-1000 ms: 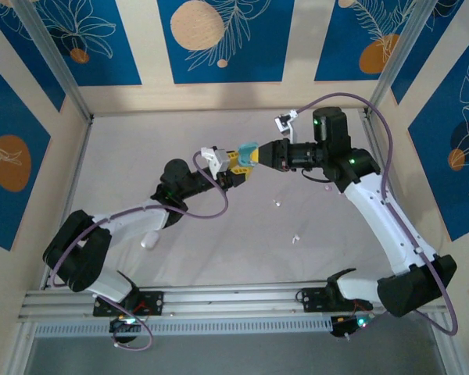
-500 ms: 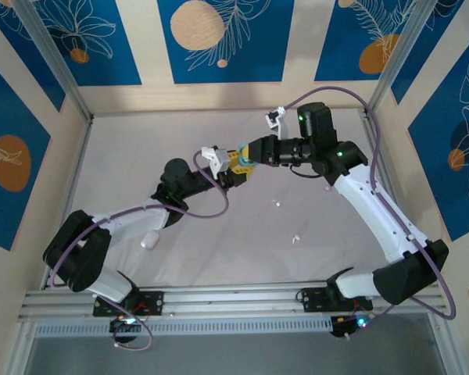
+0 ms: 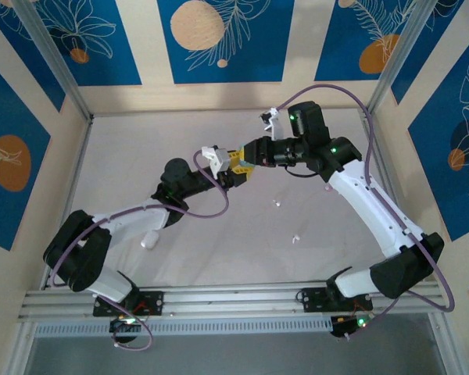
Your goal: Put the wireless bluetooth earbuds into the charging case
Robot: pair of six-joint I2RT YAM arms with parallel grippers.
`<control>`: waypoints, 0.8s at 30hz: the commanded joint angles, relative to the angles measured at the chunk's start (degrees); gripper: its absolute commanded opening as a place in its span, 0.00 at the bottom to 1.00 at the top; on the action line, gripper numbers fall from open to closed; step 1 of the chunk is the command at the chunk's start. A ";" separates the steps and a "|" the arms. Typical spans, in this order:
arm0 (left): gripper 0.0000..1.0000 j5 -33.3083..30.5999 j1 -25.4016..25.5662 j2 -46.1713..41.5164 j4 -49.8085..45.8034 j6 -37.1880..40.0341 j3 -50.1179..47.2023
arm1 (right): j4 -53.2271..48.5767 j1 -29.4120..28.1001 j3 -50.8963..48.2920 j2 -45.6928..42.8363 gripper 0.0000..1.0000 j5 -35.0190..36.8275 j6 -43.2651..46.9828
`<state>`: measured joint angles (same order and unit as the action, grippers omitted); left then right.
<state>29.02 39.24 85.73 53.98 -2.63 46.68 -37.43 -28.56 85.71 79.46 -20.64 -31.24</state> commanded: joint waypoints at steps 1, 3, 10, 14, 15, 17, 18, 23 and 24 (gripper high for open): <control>0.31 -0.06 0.64 -0.22 4.08 -0.42 1.75 | -5.33 -0.73 1.95 0.88 0.21 2.68 1.83; 0.31 0.05 0.62 -0.17 4.14 -0.43 1.93 | -6.46 -0.89 2.34 1.07 0.21 3.89 2.06; 0.31 0.33 0.60 0.04 4.25 -0.50 2.23 | -8.38 -1.53 4.71 2.15 0.22 5.37 2.84; 0.31 0.34 0.59 -0.13 4.38 -0.72 2.27 | -8.92 -1.55 5.46 2.67 0.24 5.77 3.05; 0.31 0.29 0.63 -0.21 4.38 -0.73 2.27 | -9.06 -1.52 5.61 2.77 0.24 5.92 3.12; 0.31 0.33 0.58 -0.22 4.21 -0.71 2.21 | -9.13 -1.59 5.86 2.80 0.25 6.05 3.09; 0.31 0.29 0.61 -0.21 4.12 -0.72 2.19 | -9.09 -1.60 6.03 2.86 0.26 6.14 3.08; 0.31 0.50 0.62 -0.15 4.27 -0.77 2.19 | -9.16 -1.52 6.48 3.06 0.27 6.62 2.75; 0.31 0.55 0.61 -0.13 4.25 -0.80 2.19 | -9.20 -1.61 6.58 3.07 0.28 6.67 2.68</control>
<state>28.64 39.24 85.76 53.95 -2.66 46.68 -44.12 -29.87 90.78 81.47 -15.38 -29.32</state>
